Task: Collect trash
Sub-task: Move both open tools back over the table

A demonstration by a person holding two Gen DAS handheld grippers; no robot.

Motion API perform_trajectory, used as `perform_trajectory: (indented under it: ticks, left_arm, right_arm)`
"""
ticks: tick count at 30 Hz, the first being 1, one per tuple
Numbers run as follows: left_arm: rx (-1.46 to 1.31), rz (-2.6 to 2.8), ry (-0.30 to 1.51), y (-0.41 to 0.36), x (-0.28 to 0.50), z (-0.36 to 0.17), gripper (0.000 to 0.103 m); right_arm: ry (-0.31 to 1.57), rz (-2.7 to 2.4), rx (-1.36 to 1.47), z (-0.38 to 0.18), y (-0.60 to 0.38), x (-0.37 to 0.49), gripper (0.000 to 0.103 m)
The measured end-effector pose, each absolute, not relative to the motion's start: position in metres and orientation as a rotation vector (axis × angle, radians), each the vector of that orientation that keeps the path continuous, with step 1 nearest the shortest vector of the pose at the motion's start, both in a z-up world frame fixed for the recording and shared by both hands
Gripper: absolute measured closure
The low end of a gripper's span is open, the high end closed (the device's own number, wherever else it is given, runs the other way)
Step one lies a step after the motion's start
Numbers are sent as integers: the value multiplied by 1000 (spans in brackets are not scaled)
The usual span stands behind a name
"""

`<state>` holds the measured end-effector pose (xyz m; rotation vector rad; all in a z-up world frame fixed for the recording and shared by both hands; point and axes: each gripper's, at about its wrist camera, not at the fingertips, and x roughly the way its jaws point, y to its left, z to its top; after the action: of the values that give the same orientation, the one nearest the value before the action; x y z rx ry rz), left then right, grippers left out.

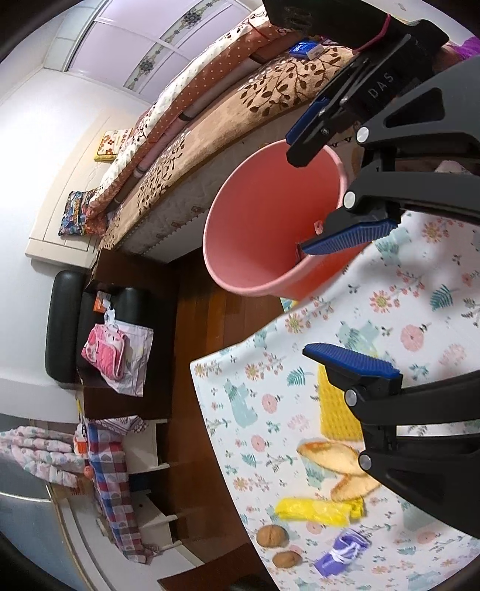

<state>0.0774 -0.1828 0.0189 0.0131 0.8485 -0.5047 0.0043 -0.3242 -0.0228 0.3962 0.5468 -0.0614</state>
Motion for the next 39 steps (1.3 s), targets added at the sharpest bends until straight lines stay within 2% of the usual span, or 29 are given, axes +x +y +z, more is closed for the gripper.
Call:
perform_trajectory:
  ticks: [16, 39]
  left_arm:
    - [-51, -418, 828, -111, 50, 22, 54]
    - [-86, -313, 852, -46, 33, 0, 54]
  right_arm:
    - [537, -12, 321, -10, -281, -9, 49]
    - [585, 55, 290, -15, -237, -7, 49]
